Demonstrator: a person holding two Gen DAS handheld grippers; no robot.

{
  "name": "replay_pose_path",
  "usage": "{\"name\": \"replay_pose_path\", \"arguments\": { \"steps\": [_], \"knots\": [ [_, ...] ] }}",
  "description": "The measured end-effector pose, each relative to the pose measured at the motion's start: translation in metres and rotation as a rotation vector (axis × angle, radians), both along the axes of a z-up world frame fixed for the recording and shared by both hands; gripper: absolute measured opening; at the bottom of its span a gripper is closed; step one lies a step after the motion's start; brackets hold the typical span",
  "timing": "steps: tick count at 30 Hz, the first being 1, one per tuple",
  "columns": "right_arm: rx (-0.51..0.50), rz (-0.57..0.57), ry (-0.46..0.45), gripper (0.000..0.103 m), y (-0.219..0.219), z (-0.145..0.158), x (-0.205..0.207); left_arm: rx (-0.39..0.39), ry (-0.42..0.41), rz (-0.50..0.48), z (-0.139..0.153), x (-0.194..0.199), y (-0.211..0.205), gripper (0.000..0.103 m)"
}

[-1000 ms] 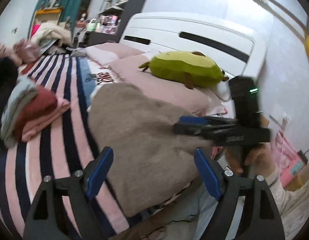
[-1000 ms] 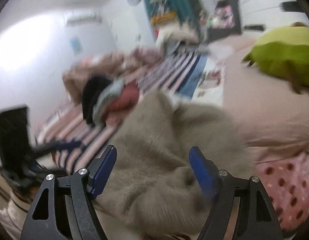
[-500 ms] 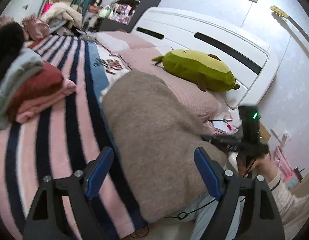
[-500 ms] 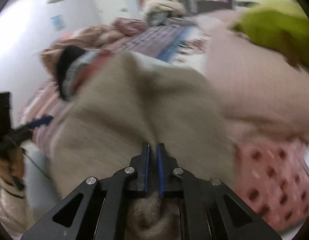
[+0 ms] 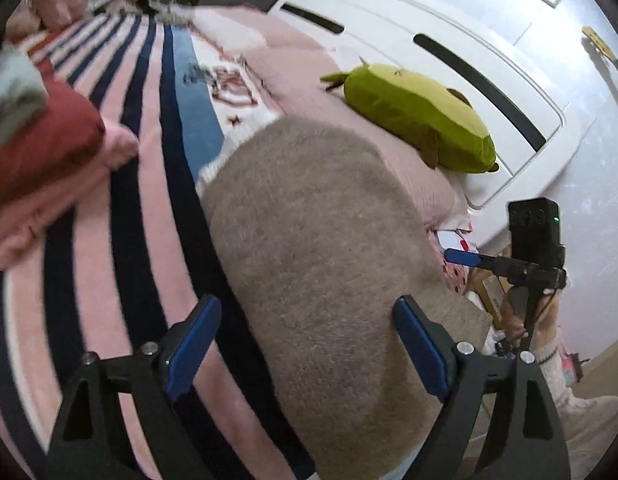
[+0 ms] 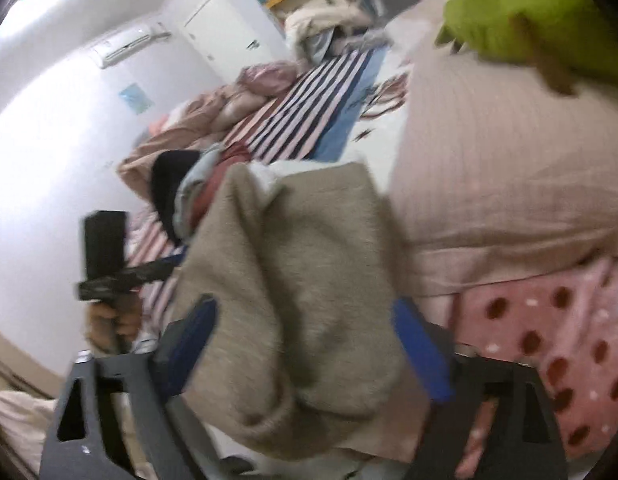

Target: Fold small clothes

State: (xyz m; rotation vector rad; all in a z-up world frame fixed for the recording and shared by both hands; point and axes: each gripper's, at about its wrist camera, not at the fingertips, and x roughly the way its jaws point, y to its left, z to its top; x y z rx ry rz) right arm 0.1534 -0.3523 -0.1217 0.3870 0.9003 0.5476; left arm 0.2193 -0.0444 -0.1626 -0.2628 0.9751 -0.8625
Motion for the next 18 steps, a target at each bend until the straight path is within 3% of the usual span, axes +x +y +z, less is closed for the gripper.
{"name": "replay_pose_path", "arguments": {
  "steps": [5,8,12,14,18],
  "knots": [
    [-0.017,0.129,0.148,0.103,0.023,-0.03,0.027,-0.089,0.103,-0.03,-0.021,0.013,-0.008,0.086],
    [0.039,0.192,0.213,0.103,0.031,-0.046,0.036,-0.131,0.166,-0.048,-0.036,0.02,-0.018,0.086],
    [0.051,0.215,0.238,0.103,0.039,-0.057,0.047,-0.163,0.176,-0.035,-0.041,0.024,-0.024,0.06],
    [0.085,0.223,0.241,0.103,0.039,-0.061,0.05,-0.153,0.156,-0.033,-0.036,0.02,-0.024,0.052],
    [0.055,0.223,0.231,0.085,0.05,-0.064,0.055,-0.141,0.104,-0.018,-0.016,0.01,-0.017,0.042]
  ]
}}
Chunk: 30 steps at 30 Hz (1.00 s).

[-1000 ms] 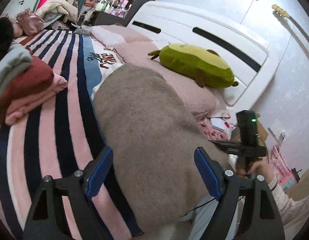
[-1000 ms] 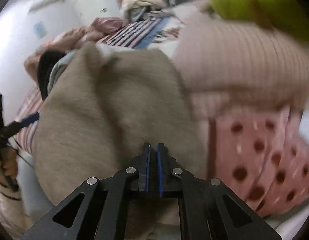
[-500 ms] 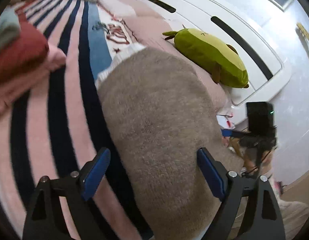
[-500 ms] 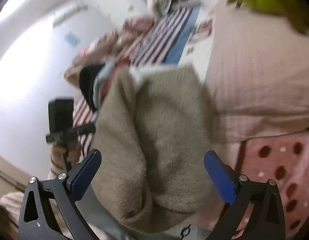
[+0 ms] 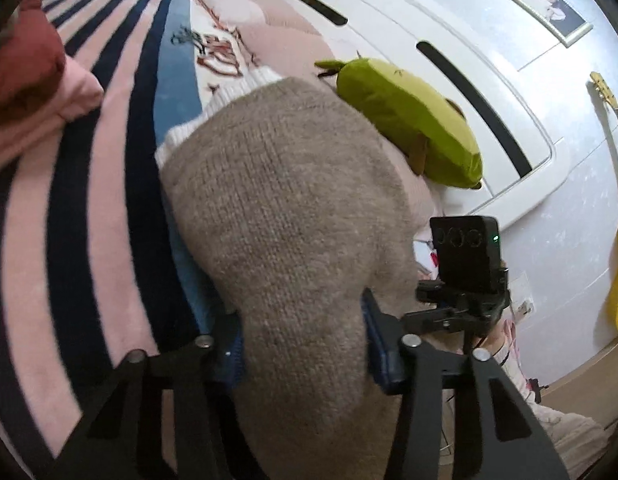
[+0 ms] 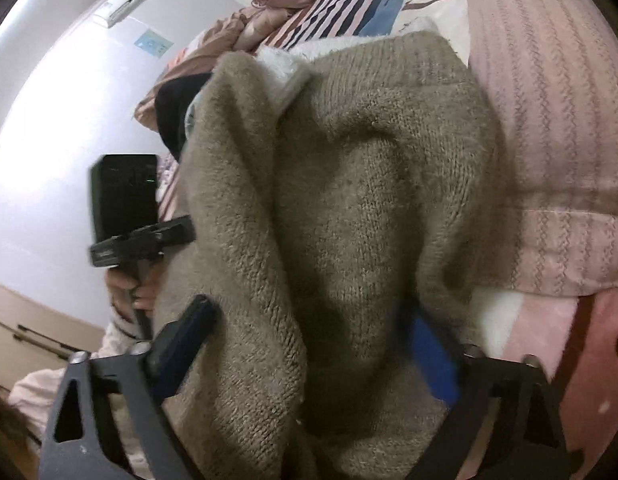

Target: Fold small clothes

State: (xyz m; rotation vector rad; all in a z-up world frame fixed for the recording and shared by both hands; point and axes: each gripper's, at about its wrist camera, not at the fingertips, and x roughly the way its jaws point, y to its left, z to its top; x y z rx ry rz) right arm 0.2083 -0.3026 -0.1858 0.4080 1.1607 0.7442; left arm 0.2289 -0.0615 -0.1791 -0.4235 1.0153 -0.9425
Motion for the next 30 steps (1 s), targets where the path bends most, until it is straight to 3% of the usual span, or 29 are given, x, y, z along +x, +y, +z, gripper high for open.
{"name": "replay_pose_path", "arguments": {
  "steps": [5,11,17,22,30],
  "knots": [
    [0.06,0.019,-0.006,0.064,0.02,0.005,0.001,0.026,-0.072,0.03,0.023,-0.008,0.035,0.039],
    [0.079,0.125,-0.016,0.063,0.102,0.004,0.02,0.072,-0.095,0.156,0.035,-0.018,0.119,0.038],
    [0.113,0.282,-0.01,0.062,0.221,0.001,0.038,0.095,-0.125,0.314,0.044,-0.048,0.242,0.035],
    [0.093,0.436,-0.008,0.062,0.353,0.001,0.039,0.147,-0.18,0.403,0.057,-0.064,0.35,0.031],
    [0.08,0.511,-0.021,0.062,0.506,-0.005,0.051,0.202,-0.154,0.514,0.046,-0.07,0.484,0.032]
  ]
}}
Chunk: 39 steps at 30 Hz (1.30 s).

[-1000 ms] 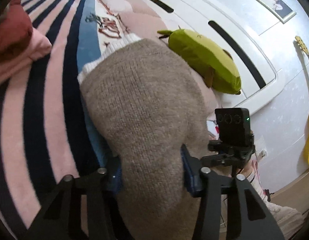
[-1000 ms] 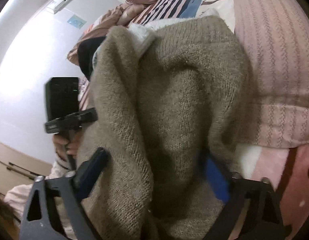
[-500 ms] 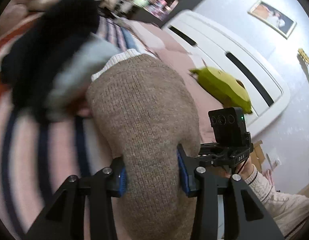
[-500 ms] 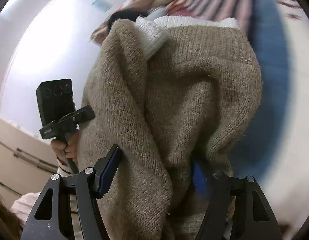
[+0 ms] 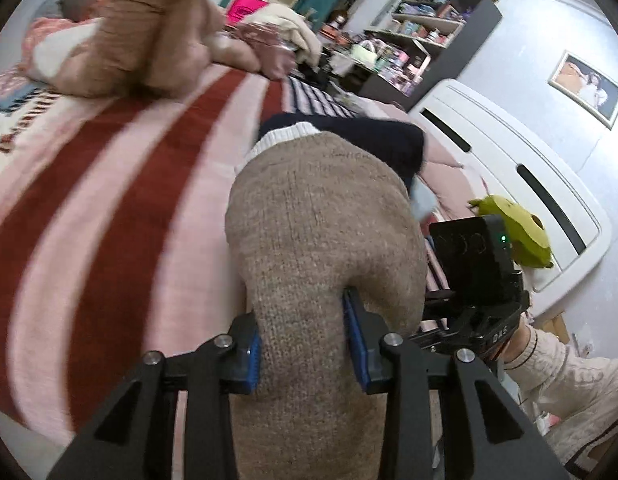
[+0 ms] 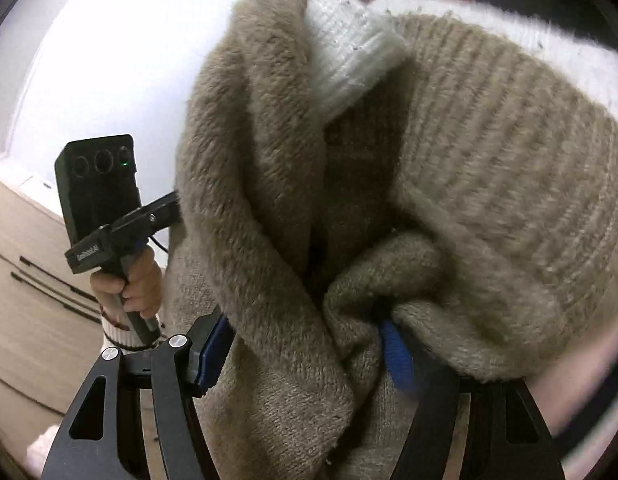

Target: Fold small clothes

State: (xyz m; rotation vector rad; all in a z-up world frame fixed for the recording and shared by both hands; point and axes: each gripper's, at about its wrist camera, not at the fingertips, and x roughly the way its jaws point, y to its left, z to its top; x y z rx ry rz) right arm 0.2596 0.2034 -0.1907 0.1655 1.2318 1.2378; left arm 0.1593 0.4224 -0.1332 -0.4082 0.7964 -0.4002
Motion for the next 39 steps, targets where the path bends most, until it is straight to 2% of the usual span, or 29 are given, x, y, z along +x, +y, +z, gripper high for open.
{"name": "replay_pose_path", "arguments": {
  "steps": [4,7,10,12,14,16,21,24,25,27,32,35,36,38,39],
  "knots": [
    [-0.013,0.025,-0.017,0.062,0.057,0.002,0.01,0.026,-0.019,0.042,-0.002,0.005,0.05,0.032],
    [-0.008,0.025,-0.025,0.062,0.082,0.002,0.013,0.027,-0.008,0.067,-0.012,0.013,0.085,0.033],
    [-0.005,0.01,-0.031,0.062,0.084,-0.001,0.019,0.003,0.012,0.095,-0.028,0.018,0.105,0.037],
    [0.003,0.013,-0.034,0.062,0.079,0.0,0.016,-0.028,-0.002,0.11,-0.031,0.013,0.11,0.042],
    [-0.003,0.023,-0.048,0.062,0.068,0.002,0.015,-0.025,-0.015,0.127,-0.028,0.007,0.11,0.047],
    [-0.007,0.02,-0.044,0.062,0.048,0.003,0.009,0.002,-0.019,0.14,-0.023,0.003,0.104,0.047],
    [-0.007,0.003,-0.044,0.062,0.012,0.007,0.033,0.106,0.025,0.208,-0.01,-0.006,0.092,0.049],
    [-0.007,-0.006,-0.054,0.064,0.002,0.021,0.026,0.12,0.033,0.25,-0.002,-0.015,0.089,0.05],
    [-0.008,-0.012,-0.06,0.064,-0.007,0.024,0.023,0.134,0.028,0.265,0.003,-0.02,0.085,0.05],
    [0.001,-0.013,-0.062,0.064,-0.015,0.03,0.013,0.166,0.026,0.315,0.014,-0.032,0.073,0.061],
    [0.019,-0.037,-0.079,0.064,-0.074,0.047,-0.002,0.231,0.021,0.328,0.03,-0.056,0.021,0.062],
    [0.012,-0.069,-0.128,0.064,-0.118,0.056,-0.012,0.257,0.0,0.323,0.04,-0.064,-0.018,0.063],
    [0.011,-0.087,-0.147,0.066,-0.139,0.061,-0.016,0.265,-0.011,0.317,0.044,-0.065,-0.033,0.063],
    [0.011,-0.117,-0.164,0.07,-0.156,0.07,-0.026,0.27,-0.037,0.299,0.051,-0.067,-0.063,0.063],
    [0.012,-0.143,-0.184,0.073,-0.18,0.075,-0.03,0.274,-0.057,0.276,0.056,-0.068,-0.085,0.063]
  ]
}}
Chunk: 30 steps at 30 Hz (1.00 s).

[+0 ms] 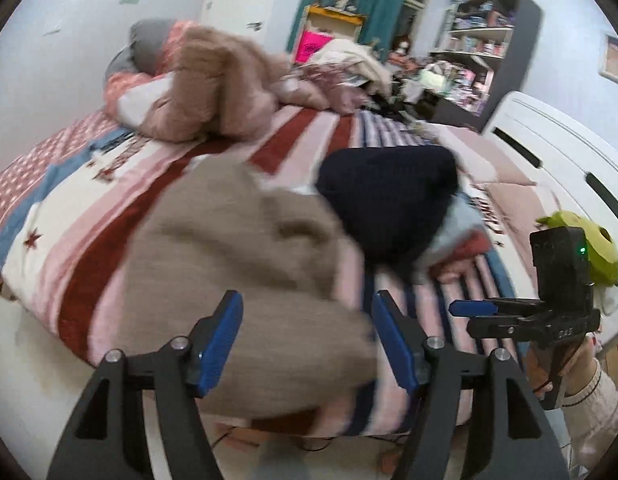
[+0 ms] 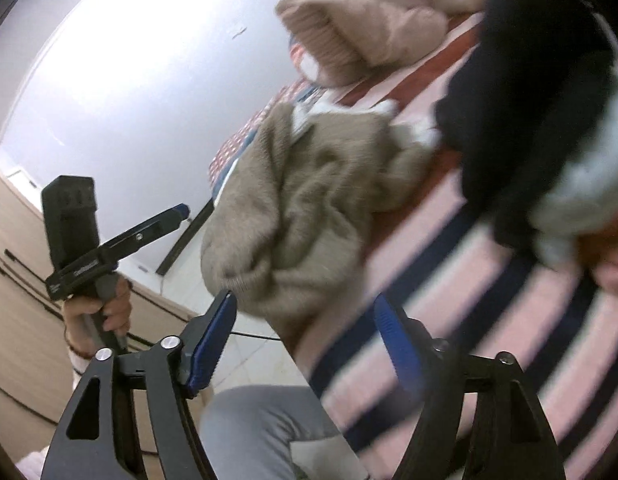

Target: Fold small clothes

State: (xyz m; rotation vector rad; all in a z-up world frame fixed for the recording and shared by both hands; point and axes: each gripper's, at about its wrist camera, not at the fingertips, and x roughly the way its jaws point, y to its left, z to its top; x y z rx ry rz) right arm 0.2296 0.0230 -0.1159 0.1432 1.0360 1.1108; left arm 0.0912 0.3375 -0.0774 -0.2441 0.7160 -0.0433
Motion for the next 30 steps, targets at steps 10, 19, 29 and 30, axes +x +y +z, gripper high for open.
{"name": "replay_pose_path", "arguments": {
  "steps": [10,19,29,30],
  "knots": [
    [-0.068,-0.255,-0.283,0.082,-0.152,0.036,-0.077,0.111,-0.246,-0.116,0.034,-0.016,-0.195,0.083],
    [-0.156,-0.511,-0.621,0.101,-0.242,0.071,-0.16,0.27,-0.47,-0.046,0.04,-0.038,-0.313,0.102],
    [-0.171,-0.668,-0.828,0.103,-0.264,0.101,-0.196,0.285,-0.483,-0.042,0.041,-0.039,-0.335,0.102],
    [-0.168,-0.669,-0.83,0.103,-0.265,0.102,-0.196,0.286,-0.483,-0.039,0.041,-0.039,-0.335,0.102]
  ]
}}
